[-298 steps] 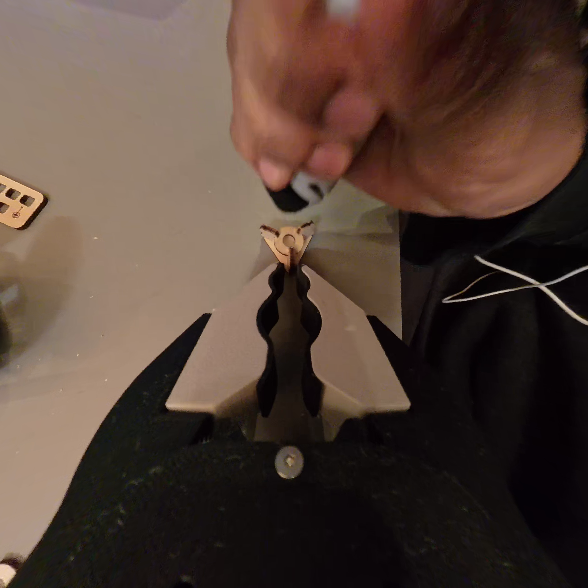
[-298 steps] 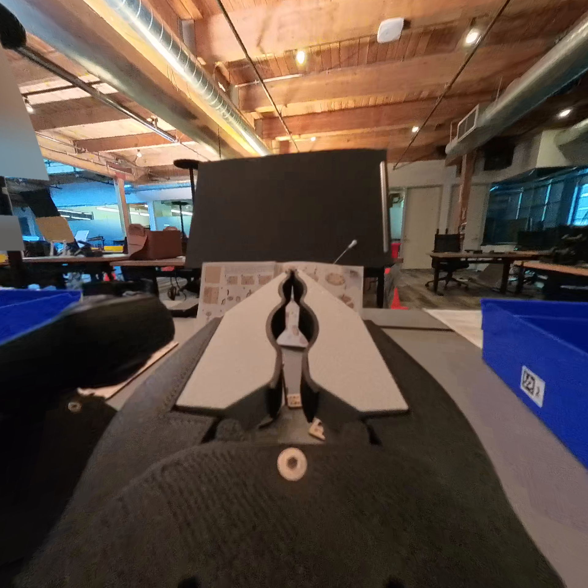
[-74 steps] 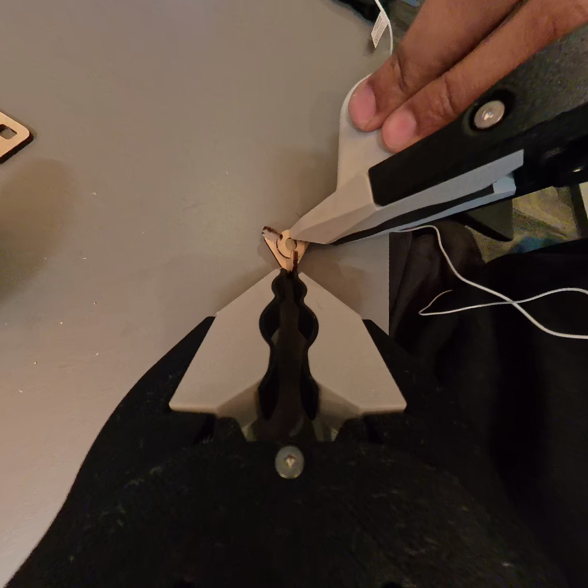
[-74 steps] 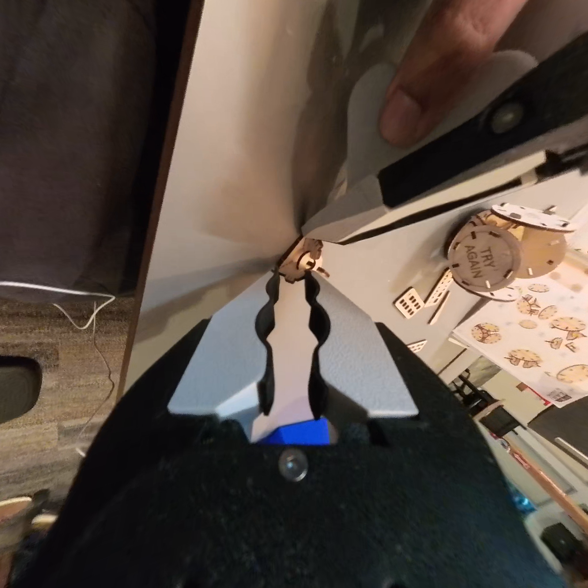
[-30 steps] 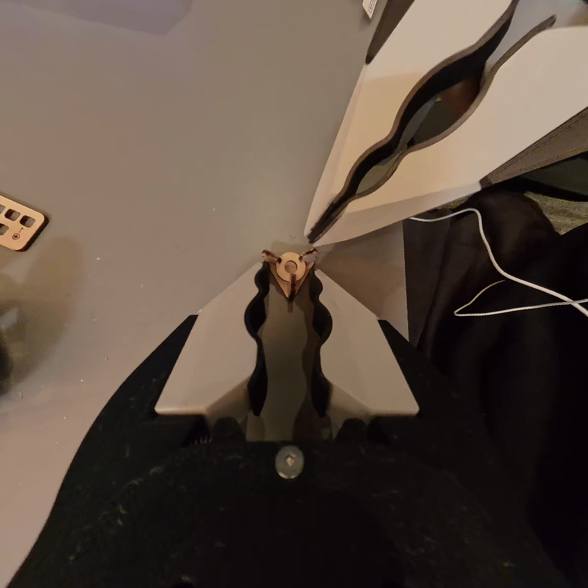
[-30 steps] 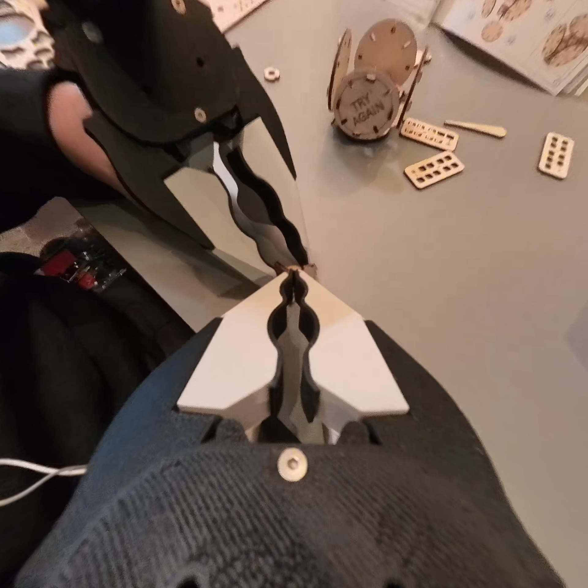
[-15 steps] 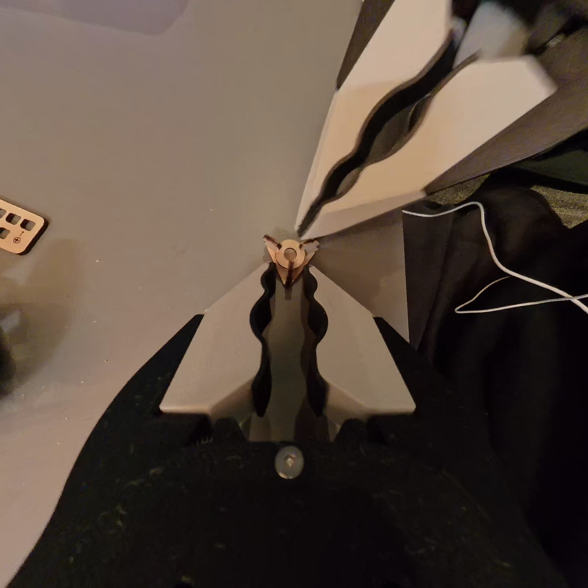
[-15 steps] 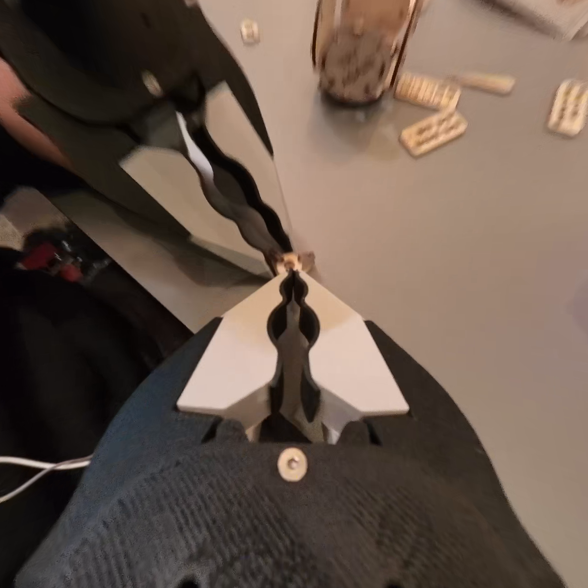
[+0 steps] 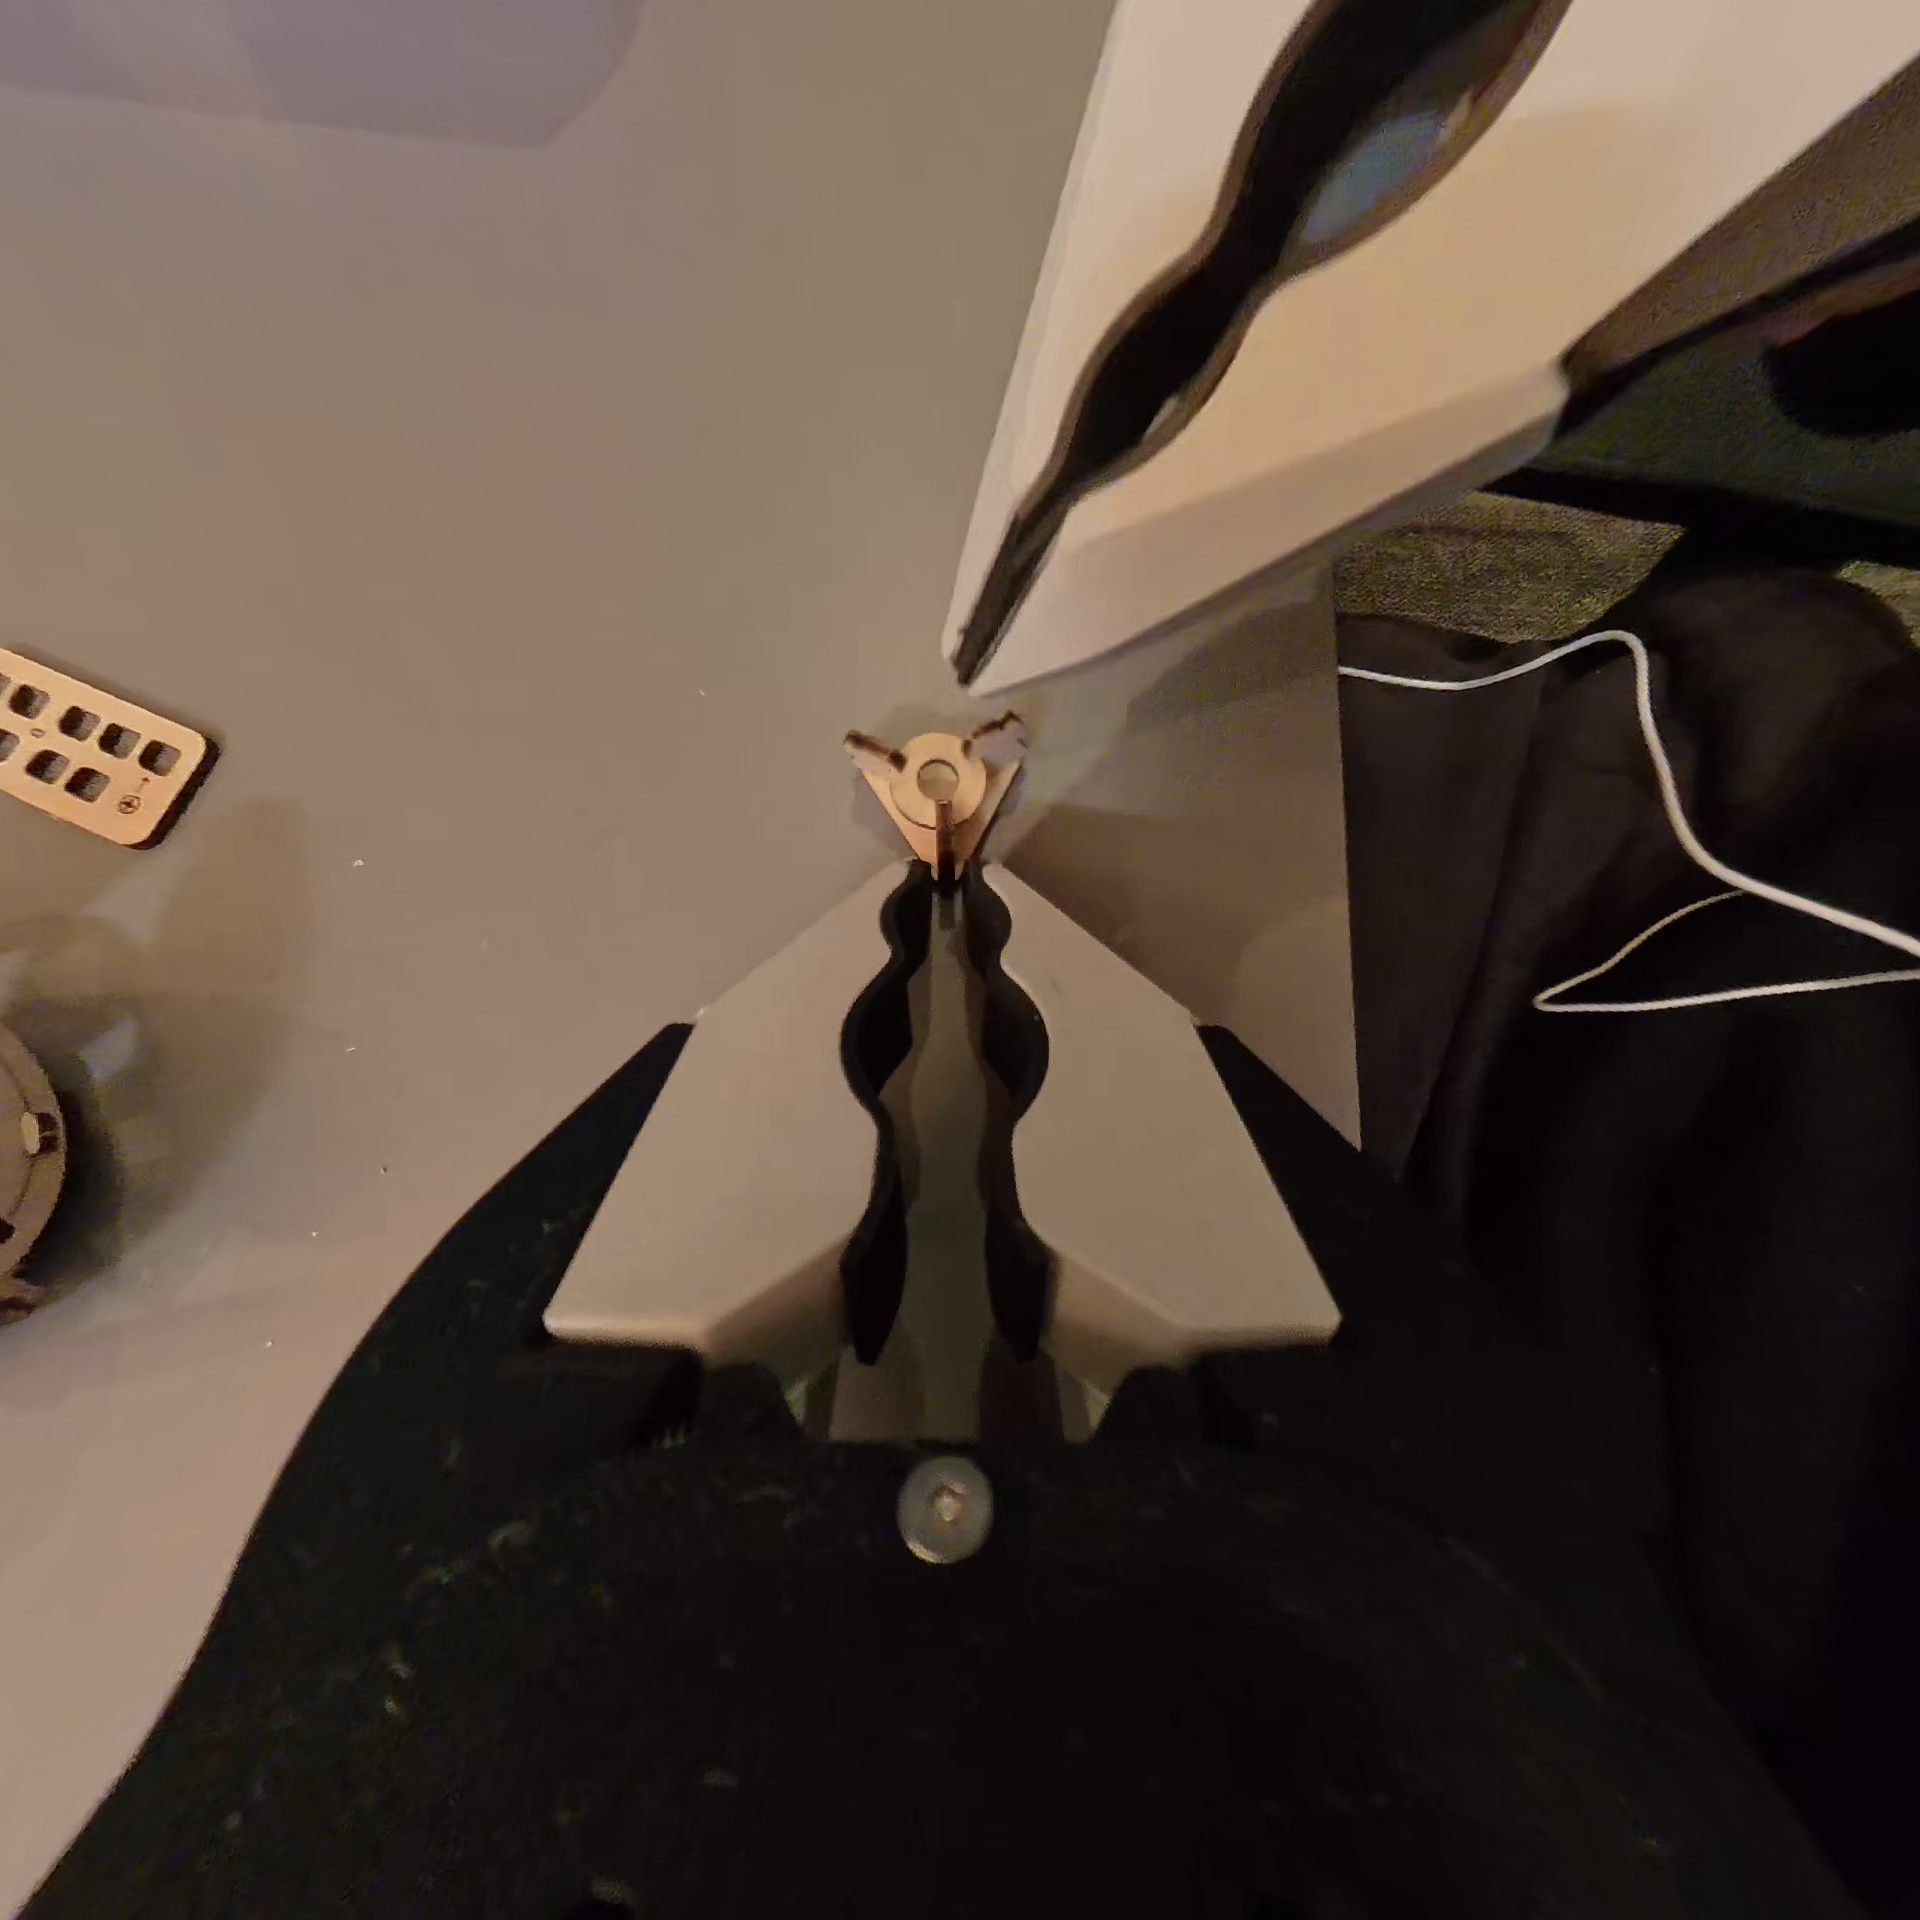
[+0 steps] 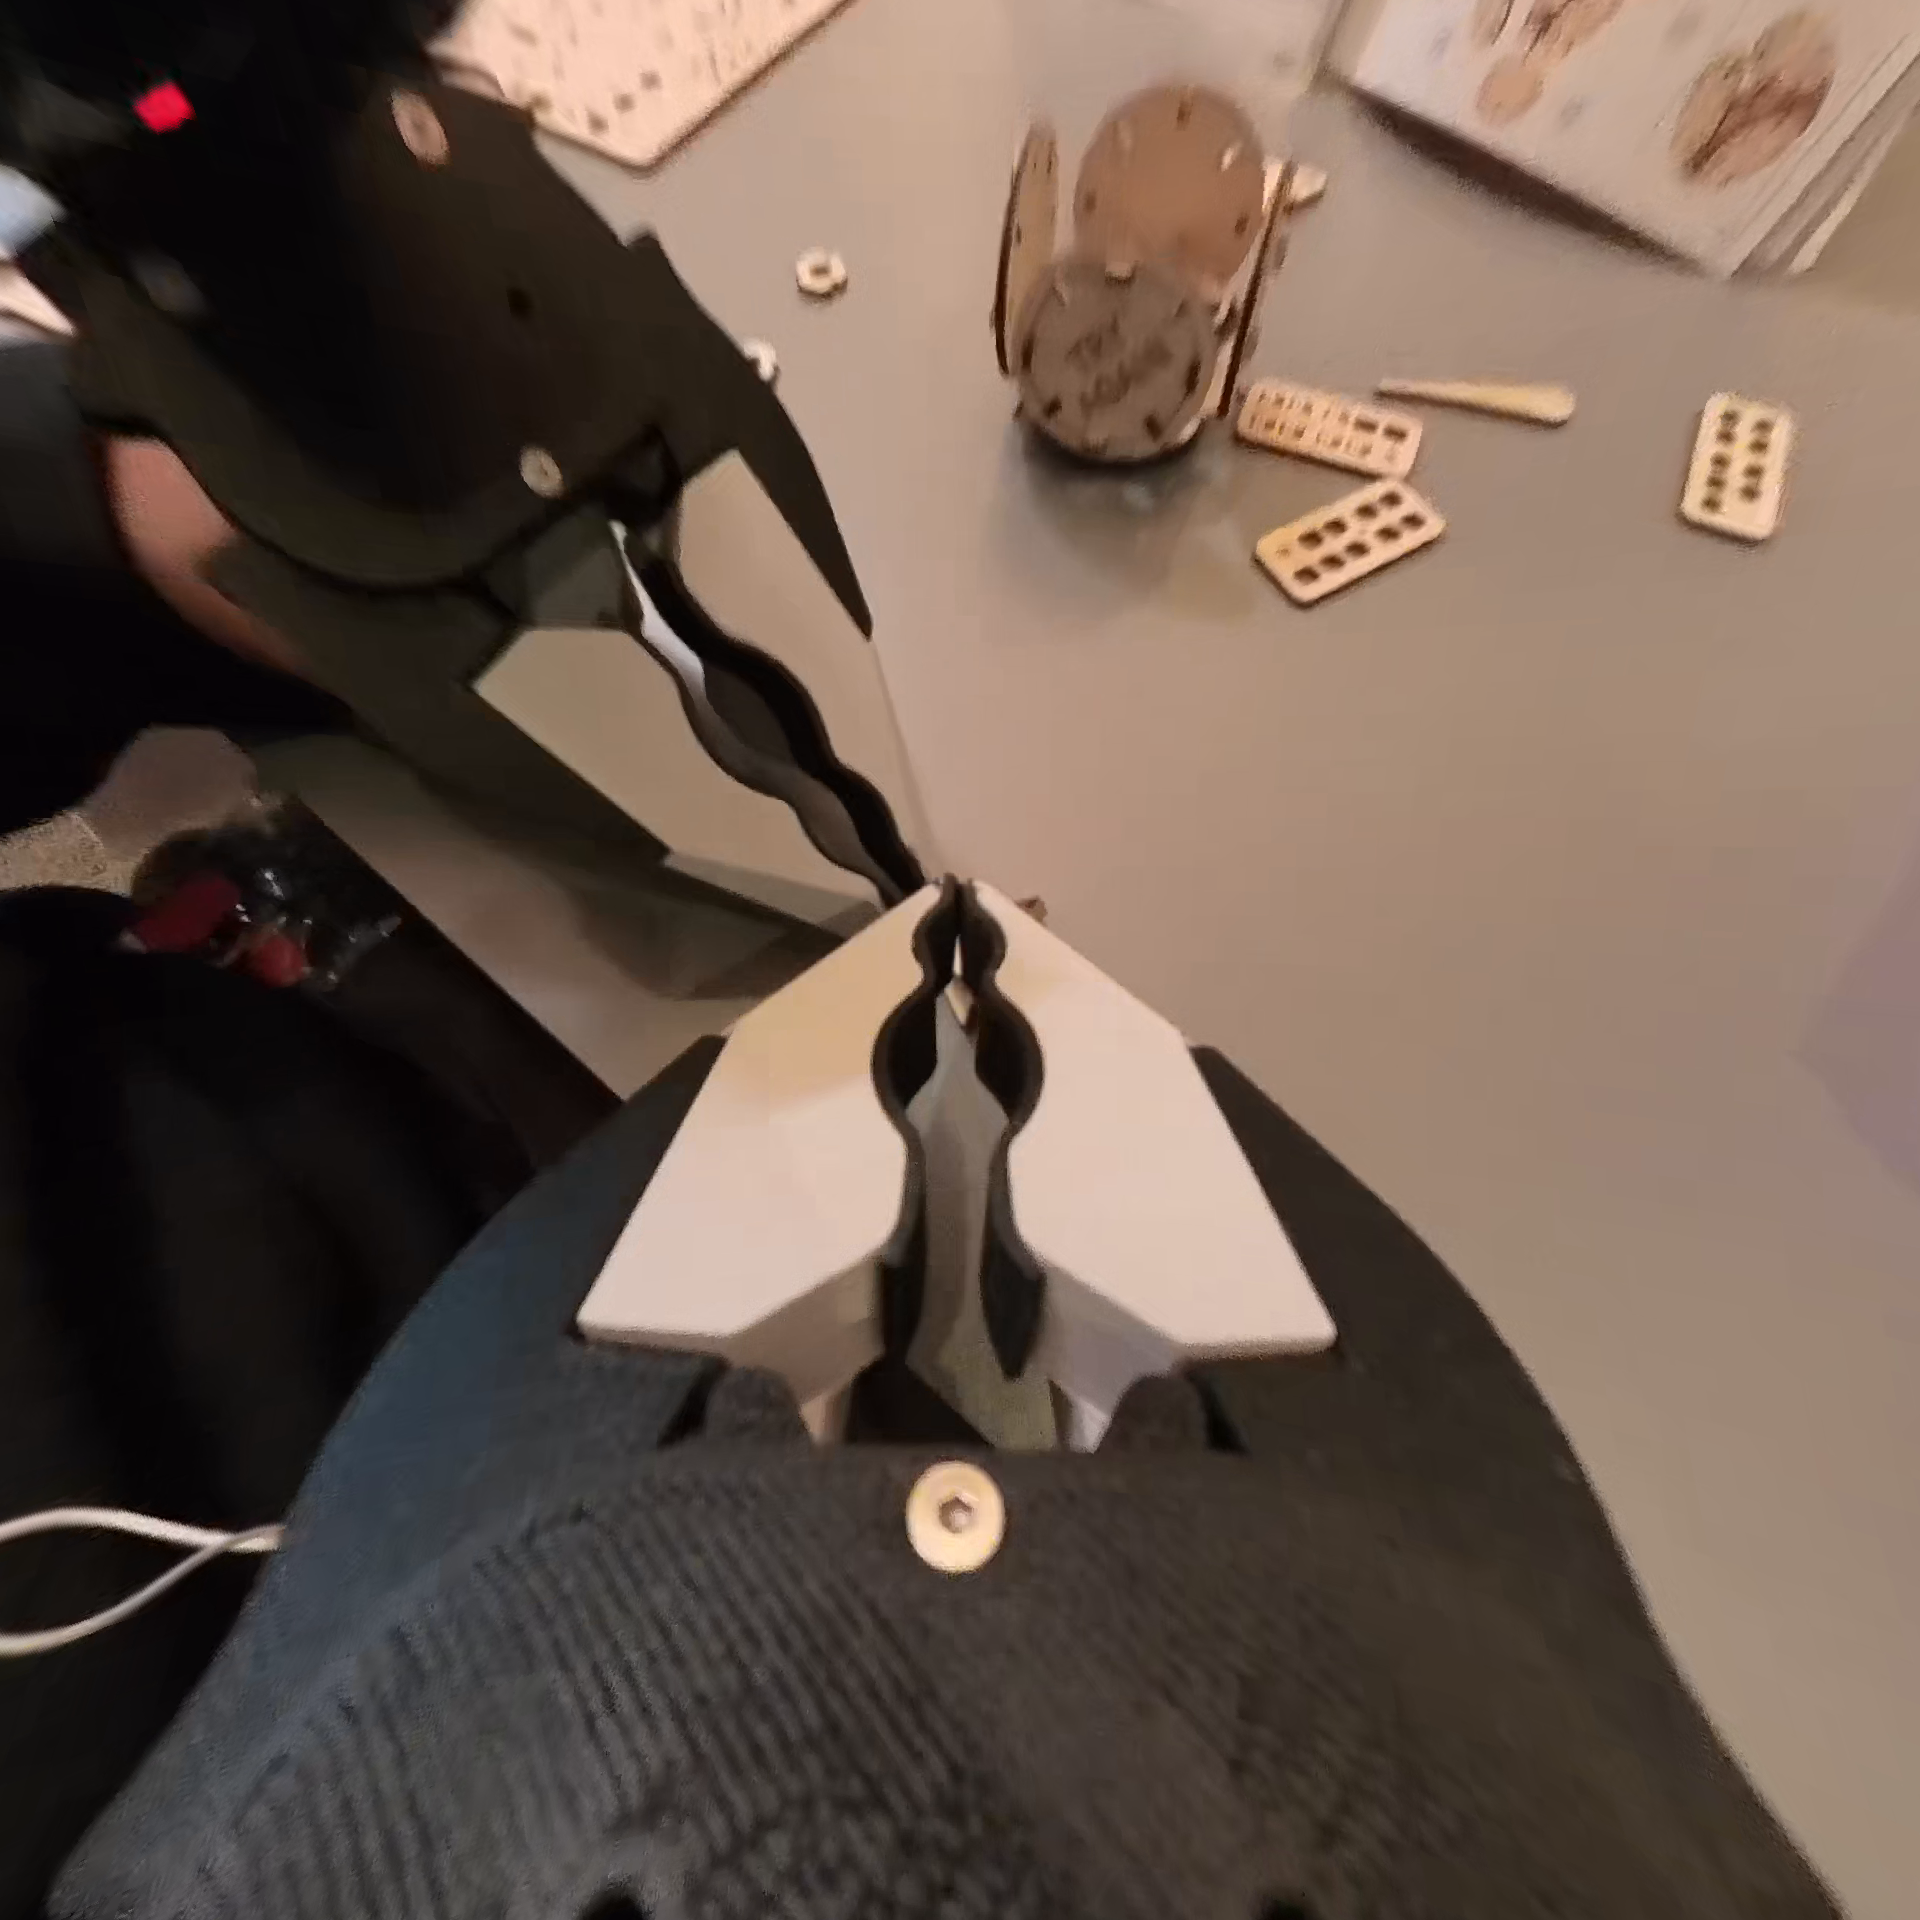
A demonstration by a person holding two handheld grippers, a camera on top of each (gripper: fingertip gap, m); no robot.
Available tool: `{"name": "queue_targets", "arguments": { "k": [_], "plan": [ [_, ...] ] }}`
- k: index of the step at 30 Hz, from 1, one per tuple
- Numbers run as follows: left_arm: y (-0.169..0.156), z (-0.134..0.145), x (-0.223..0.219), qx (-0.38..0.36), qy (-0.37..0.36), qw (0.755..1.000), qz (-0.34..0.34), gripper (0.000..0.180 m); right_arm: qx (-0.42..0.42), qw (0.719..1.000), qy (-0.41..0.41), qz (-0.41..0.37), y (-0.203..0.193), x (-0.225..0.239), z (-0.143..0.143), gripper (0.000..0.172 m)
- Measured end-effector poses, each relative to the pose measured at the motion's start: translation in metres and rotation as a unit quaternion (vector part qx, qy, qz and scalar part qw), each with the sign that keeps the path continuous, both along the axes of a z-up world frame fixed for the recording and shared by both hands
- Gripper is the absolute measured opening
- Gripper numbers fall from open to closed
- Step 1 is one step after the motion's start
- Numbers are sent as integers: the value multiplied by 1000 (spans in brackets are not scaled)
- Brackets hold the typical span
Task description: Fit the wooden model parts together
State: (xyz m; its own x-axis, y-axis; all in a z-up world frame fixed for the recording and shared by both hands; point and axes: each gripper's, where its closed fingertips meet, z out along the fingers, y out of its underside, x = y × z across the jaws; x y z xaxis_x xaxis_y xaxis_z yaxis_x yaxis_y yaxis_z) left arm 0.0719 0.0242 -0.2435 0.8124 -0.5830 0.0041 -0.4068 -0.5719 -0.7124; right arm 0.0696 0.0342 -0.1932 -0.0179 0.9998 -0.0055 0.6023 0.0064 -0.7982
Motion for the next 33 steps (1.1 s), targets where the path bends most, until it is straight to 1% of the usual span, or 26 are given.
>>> {"name": "queue_targets", "arguments": {
  "k": [2,4,6,8,9,10,11,12,13,14,15,16,18,20,23,27,30,33],
  "plan": [
    [0,0,0,-1,-1,1000,0,5,-3,1000,3,0,0,2,3,0],
    [0,0,0,-7,-9,1000,0,5,2,1000,-2,-5,4,3,-2,0],
    [0,0,0,-9,-13,1000,-1,5,1,1000,15,-11,7,2,-3,0],
    [-1,0,1,-9,-13,1000,-5,8,-2,997,79,-22,11,-5,13,0],
    [-1,0,2,-9,-13,1000,-6,10,0,991,132,-32,15,-10,29,0],
    [-1,0,2,-8,-12,1000,-6,12,4,979,199,-45,20,-14,51,0],
    [-1,0,2,-8,-11,1000,-6,13,10,959,277,-62,27,-16,76,1],
    [-1,0,2,-8,-12,1000,-6,13,15,932,353,-84,34,-14,102,3],
    [-1,0,2,-8,-12,1000,-6,13,19,904,416,-99,40,-11,122,0],
    [0,0,3,-8,-12,1000,-7,13,22,878,465,-111,45,-10,137,0],
    [0,0,4,-7,-11,1000,-8,11,22,858,497,-126,50,-10,145,0],
    [0,0,4,-6,-8,1000,-8,8,14,846,513,-143,56,-14,147,0],
    [0,0,4,-2,-3,1000,-8,7,-9,838,521,-161,60,-26,145,0],
    [0,0,4,-2,-3,1000,-8,7,-6,839,516,-169,59,-39,138,0],
    [0,0,4,-4,-6,1000,-8,6,40,847,489,-204,70,-51,127,0],
    [0,0,4,-6,-9,1000,-8,6,35,854,478,-204,65,-59,121,0],
    [0,0,4,-6,-9,1000,-8,6,51,844,491,-209,60,-54,133,0],
    [0,0,4,-6,-9,1000,-8,6,92,820,523,-211,51,-41,157,0]
  ]
}}
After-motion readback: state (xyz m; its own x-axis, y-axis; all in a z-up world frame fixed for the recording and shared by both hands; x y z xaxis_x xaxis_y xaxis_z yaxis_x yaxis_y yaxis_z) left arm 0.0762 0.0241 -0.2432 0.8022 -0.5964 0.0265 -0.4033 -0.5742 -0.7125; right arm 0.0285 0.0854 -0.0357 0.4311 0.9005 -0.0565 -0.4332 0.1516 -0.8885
